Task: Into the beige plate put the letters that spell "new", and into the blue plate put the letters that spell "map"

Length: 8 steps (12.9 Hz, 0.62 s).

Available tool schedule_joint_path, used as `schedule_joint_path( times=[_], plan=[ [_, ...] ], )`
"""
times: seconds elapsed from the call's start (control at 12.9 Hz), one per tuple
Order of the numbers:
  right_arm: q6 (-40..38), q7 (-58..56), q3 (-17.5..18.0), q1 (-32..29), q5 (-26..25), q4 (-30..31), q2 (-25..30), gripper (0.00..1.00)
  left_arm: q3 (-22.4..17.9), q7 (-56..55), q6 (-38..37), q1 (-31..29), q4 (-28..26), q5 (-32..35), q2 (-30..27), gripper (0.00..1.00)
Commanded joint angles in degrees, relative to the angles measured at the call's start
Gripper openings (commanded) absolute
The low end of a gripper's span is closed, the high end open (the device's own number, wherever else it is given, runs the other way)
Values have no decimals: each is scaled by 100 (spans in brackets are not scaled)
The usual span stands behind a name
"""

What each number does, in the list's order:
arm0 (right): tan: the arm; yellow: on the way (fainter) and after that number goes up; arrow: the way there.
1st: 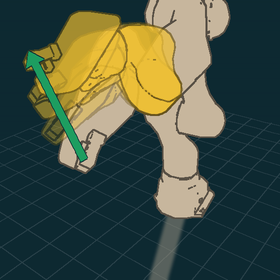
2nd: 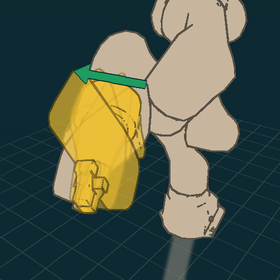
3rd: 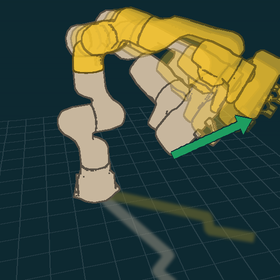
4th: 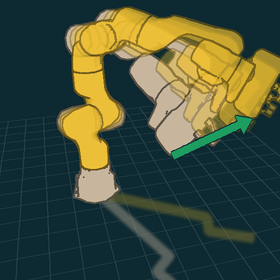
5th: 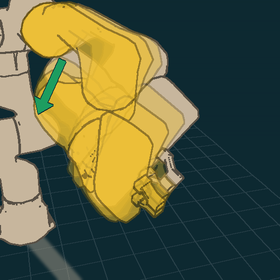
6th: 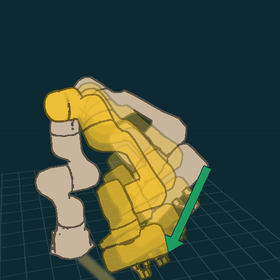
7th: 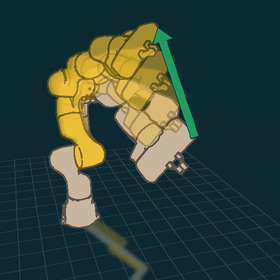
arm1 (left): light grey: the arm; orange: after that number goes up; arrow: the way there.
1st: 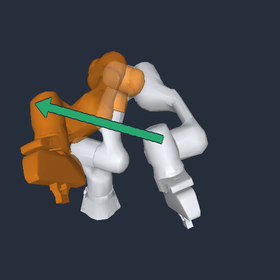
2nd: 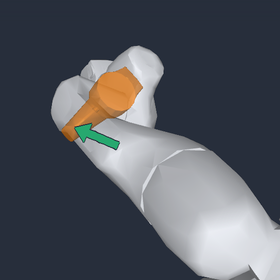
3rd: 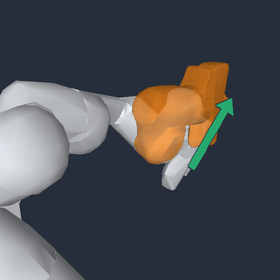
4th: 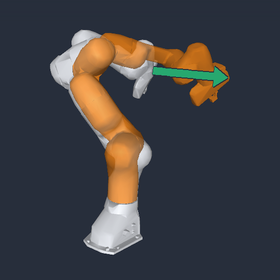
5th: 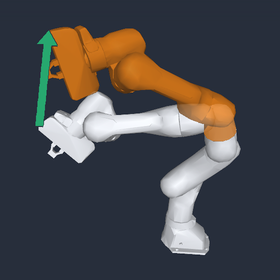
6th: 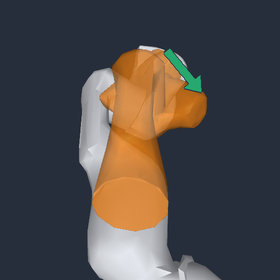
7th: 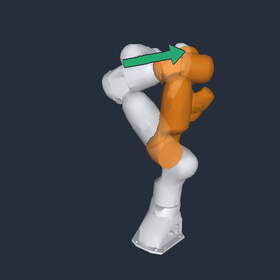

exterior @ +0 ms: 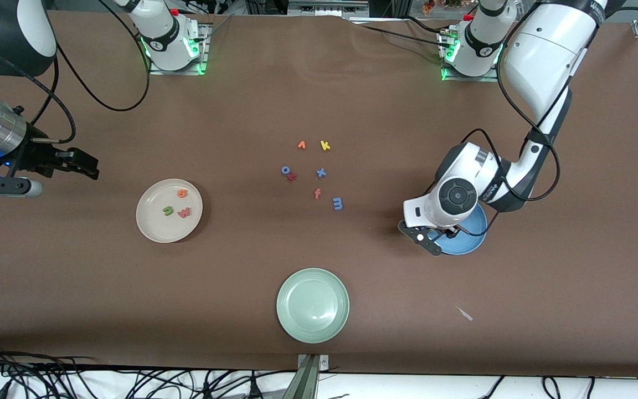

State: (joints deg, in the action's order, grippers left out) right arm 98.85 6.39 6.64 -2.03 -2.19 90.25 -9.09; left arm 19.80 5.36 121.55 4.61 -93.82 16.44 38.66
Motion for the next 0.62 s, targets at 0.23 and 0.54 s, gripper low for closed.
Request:
schedule_joint_path(
  times=[0.23,0.54],
  plan=[
    [-59,3,4,9,-88,-60,4,100,147,-2790,27,742,293,-264,96,100],
    [-59,3,13,9,-88,-69,4,100,138,-4619,175,1480,811,-273,571,100]
  ],
)
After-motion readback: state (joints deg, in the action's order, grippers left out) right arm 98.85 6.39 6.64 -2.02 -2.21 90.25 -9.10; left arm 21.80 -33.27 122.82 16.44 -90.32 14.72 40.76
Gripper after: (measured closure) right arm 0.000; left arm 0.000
